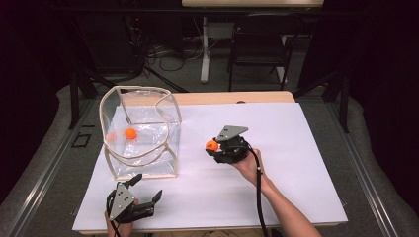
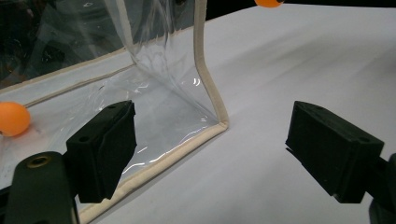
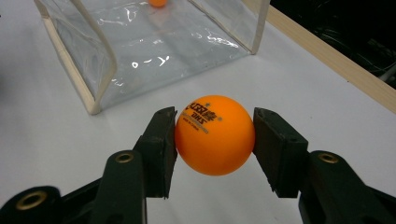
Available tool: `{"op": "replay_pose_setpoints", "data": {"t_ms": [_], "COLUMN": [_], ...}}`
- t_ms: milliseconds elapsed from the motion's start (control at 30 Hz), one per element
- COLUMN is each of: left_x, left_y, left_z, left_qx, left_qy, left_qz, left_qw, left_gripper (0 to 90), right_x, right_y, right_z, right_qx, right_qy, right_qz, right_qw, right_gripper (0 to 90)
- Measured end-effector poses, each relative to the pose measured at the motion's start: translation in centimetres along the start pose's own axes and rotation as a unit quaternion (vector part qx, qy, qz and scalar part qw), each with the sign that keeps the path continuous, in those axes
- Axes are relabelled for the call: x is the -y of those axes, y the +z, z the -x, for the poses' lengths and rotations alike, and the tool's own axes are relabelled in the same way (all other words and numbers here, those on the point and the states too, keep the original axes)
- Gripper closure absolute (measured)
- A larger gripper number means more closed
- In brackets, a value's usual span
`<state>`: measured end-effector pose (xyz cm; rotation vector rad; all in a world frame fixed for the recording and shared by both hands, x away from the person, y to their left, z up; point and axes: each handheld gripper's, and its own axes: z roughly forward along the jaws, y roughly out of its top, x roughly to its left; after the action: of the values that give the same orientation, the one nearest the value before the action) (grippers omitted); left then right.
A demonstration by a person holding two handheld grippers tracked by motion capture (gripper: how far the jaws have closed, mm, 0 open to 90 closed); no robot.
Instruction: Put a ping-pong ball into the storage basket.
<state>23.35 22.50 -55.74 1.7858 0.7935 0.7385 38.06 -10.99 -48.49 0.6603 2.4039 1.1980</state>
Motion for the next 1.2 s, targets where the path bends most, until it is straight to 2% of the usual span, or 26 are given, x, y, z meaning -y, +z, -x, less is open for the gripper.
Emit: {"op": "replay_pose_setpoints", "data": {"t_ms": [567,1200], "left_x": [0.0,-0.1], "left_y": [0.1,0.2], "left_z": [0.1,0.0], "left_qx": [-0.001,0.001], "left_qy": [-0.002,-0.002], "left_qz": [0.002,0.003], "left_qw": [1.0,1.0], "left_gripper": [15.7,15.6], "right_x": [-0.5,-1.6], "right_y": [-0.6,-1.5], "right_z": [-0.4,-0.3], "right_qx": [0.0,0.005], "right_qy": [-0.006,-0.008], "right_qz": [0.011,0.025], "right_qw": [0.9999,0.9996], "right_gripper": [50.8,50.9]}}
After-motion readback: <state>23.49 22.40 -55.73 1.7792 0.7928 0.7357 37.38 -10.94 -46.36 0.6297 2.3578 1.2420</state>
